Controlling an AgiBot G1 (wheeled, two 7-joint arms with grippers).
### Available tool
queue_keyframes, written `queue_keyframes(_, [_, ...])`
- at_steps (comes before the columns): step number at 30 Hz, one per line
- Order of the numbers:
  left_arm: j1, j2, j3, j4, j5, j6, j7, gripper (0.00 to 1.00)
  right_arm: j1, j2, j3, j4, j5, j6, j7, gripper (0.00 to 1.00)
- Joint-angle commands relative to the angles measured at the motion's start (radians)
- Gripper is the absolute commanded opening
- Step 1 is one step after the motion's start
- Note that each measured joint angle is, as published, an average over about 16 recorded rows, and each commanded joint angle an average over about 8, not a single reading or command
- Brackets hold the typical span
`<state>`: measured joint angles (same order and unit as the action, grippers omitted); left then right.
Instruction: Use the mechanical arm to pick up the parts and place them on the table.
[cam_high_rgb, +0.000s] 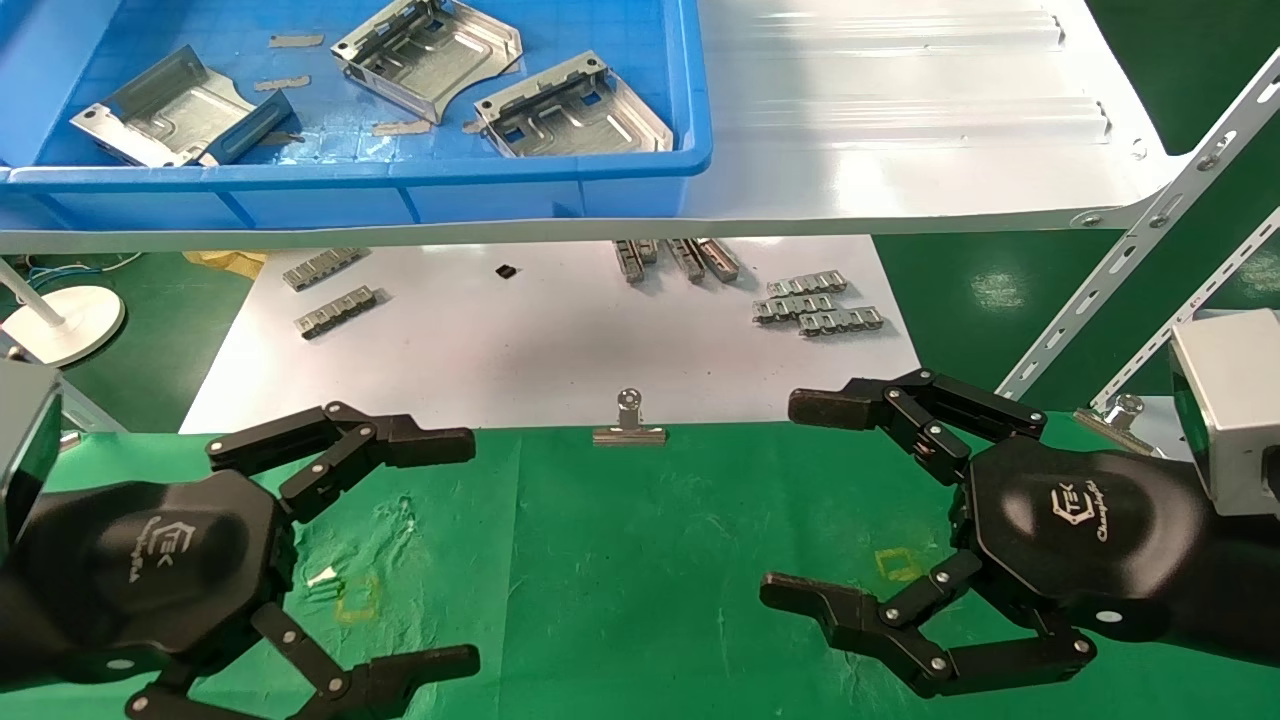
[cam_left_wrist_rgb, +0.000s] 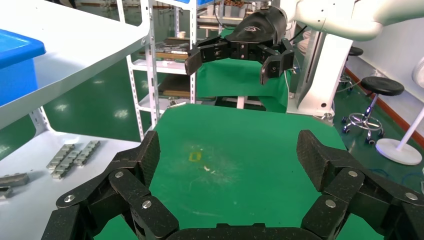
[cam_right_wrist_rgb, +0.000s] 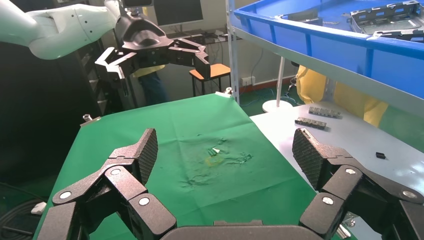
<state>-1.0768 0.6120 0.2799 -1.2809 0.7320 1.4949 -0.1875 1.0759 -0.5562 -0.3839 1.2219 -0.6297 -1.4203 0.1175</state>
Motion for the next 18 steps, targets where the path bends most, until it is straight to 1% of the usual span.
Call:
queue_keyframes(1, [0.0, 0.0, 0.0, 0.0, 0.0, 0.0, 0.0, 1.0, 0.0, 0.0, 0.0, 0.0, 0.0, 0.0, 0.0, 0.0])
queue_keyframes(18, [0.0, 0.0, 0.0, 0.0, 0.0, 0.0, 0.0, 1.0, 0.0, 0.0, 0.0, 0.0, 0.0, 0.0, 0.0, 0.0])
